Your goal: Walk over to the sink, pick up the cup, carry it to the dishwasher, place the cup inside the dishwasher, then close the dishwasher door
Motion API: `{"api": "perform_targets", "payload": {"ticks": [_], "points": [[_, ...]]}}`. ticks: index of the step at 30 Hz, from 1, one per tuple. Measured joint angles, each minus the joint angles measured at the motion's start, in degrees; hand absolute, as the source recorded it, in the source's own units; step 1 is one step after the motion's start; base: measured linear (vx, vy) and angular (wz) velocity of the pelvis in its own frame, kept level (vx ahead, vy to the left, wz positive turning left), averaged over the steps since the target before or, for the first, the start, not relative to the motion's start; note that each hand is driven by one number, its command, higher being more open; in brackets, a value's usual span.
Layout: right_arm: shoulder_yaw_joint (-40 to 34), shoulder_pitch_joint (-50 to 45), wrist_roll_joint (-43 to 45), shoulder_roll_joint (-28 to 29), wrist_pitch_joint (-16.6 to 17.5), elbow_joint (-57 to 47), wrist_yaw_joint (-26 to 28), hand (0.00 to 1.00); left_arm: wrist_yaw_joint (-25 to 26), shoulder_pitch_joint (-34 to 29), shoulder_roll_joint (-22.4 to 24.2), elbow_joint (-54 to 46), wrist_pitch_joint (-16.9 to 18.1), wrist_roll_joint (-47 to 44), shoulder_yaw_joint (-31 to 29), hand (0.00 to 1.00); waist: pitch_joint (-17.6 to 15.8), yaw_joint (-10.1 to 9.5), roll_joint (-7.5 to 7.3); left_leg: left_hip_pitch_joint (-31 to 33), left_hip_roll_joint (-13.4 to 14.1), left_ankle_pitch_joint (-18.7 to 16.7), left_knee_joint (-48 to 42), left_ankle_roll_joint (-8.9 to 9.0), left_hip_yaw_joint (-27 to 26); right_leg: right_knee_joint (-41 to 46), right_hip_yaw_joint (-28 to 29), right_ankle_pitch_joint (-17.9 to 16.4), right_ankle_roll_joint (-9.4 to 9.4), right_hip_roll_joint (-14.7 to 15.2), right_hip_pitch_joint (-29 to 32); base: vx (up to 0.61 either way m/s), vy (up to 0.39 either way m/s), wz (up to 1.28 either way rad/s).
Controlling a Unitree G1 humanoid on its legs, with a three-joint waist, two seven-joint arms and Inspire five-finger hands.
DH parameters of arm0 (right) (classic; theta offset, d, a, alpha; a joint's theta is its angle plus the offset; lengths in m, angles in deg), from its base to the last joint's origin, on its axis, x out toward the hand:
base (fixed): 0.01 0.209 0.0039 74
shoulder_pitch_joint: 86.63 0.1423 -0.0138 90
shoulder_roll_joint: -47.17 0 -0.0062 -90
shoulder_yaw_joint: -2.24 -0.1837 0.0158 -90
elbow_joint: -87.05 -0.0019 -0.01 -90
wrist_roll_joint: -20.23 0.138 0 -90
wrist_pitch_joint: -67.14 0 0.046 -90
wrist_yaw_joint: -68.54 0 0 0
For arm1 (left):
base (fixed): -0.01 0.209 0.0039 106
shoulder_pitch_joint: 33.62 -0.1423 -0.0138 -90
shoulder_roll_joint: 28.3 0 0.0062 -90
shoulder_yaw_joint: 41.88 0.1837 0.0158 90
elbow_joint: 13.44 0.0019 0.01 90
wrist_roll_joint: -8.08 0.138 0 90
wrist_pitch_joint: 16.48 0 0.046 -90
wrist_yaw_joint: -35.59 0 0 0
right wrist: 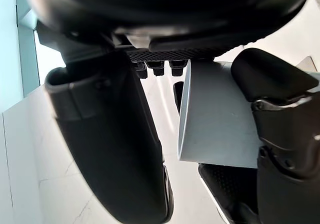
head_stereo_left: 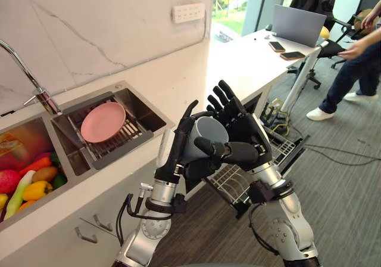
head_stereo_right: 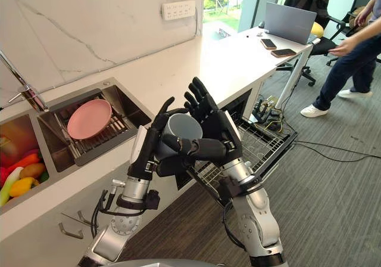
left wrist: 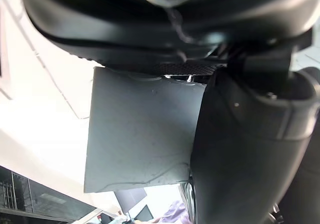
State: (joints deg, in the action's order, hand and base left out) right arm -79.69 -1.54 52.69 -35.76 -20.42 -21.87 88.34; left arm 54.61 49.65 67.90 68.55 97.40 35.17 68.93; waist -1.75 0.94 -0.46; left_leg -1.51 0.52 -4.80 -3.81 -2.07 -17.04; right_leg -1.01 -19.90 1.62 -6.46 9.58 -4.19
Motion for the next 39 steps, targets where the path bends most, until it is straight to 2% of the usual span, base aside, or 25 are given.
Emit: {"api": "perform_targets", "payload": {"ticks": [4, 13, 22, 34, 39], "points": [[0.2, 0.2, -3.0, -0.5, -1.0, 0.1, -1.3, 1.0, 1.0, 0.0, -0.4, -0.5, -1.5, 2.3, 0.6, 0.0, -0.1, 0.09, -0.09, 0.1, -0.4, 1.8, 1.7, -0.29, 0.7, -0.4, -0.9, 0.1, 0.06, 0.0, 0.3, 0.02, -0.001, 0.09], [1.4, 0.5, -6.5, -1.6, -4.3, 1.8, -3.2, 1.0, 1.1, 0.3, -0.4, -0.6, -1.9, 2.4, 1.1, 0.0, 0.0, 0.04, -0.34, -0.3, -0.9, 1.9, 2.5, -0.42, 1.6, -1.9, -3.1, 1.9, 0.42, 0.0, -0.8, 0.0, 0.014, 0.06], [1.3, 0.5, -6.9, -1.2, -4.9, 1.8, -3.3, 1.0, 1.2, 0.3, -0.4, -0.7, -2.4, 2.3, 0.7, 0.0, -0.6, -0.03, -1.55, -0.3, -1.7, 2.8, 3.7, -1.12, 2.0, -2.2, -4.0, 2.0, 0.43, 0.6, -0.8, -0.05, 0.009, 0.02], [1.4, 1.7, -6.6, -0.9, -6.3, 1.9, -2.0, 1.0, 1.1, 0.1, -0.2, -1.2, 2.3, 2.1, -0.2, 0.0, -0.5, 0.0, -1.57, -0.4, -2.1, 4.6, 5.9, -1.0, 3.0, -2.9, -5.3, 2.0, 0.43, 0.5, -0.7, -0.03, -0.01, 0.05], [1.5, 1.7, -3.5, -1.1, -6.7, 1.9, -1.8, 1.0, 0.7, -0.5, -0.2, -1.4, 3.7, 0.4, -0.1, 0.0, -0.5, 0.04, -1.58, -0.4, -2.3, 5.4, 6.8, -1.15, 3.8, -2.9, -5.9, 2.0, 0.43, 0.6, -0.7, -0.02, 0.004, 0.08]]}}
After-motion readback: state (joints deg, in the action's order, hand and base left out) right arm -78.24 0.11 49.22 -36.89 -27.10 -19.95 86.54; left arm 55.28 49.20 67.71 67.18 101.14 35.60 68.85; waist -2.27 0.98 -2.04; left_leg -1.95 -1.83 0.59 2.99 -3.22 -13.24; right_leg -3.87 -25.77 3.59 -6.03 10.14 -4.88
